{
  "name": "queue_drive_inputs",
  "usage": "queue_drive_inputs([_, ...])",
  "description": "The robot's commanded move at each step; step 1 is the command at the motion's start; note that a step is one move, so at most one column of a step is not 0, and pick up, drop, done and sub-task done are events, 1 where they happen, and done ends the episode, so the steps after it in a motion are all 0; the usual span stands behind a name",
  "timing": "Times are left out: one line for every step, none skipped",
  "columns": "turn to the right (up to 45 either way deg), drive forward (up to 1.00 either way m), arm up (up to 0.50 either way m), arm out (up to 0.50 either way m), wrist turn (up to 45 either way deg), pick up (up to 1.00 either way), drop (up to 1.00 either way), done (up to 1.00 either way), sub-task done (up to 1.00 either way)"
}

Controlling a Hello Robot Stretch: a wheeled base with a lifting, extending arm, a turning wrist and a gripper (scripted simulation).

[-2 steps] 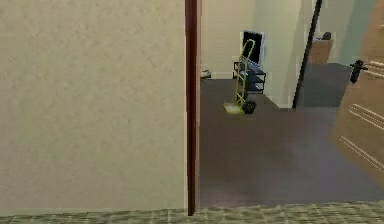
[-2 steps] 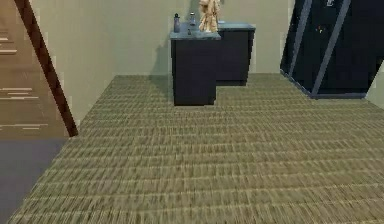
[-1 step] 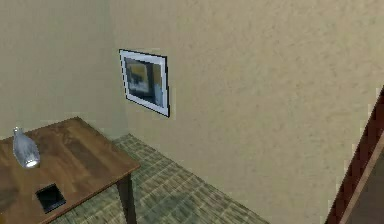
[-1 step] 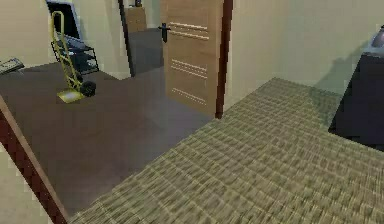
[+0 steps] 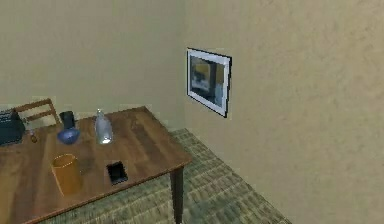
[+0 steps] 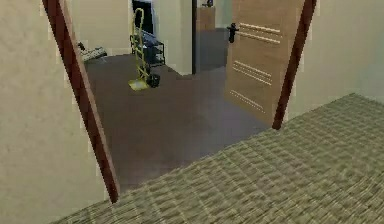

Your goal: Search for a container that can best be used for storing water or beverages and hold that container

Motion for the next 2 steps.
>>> queue_drive_inputs([0.0, 0.35, 0.00, 0.00, 0.0, 0.00, 0.00, 0.00, 0.00])
queue_drive_inputs([-45.0, 0.00, 0.00, 0.00, 0.0, 0.00, 0.00, 0.00, 0.00])
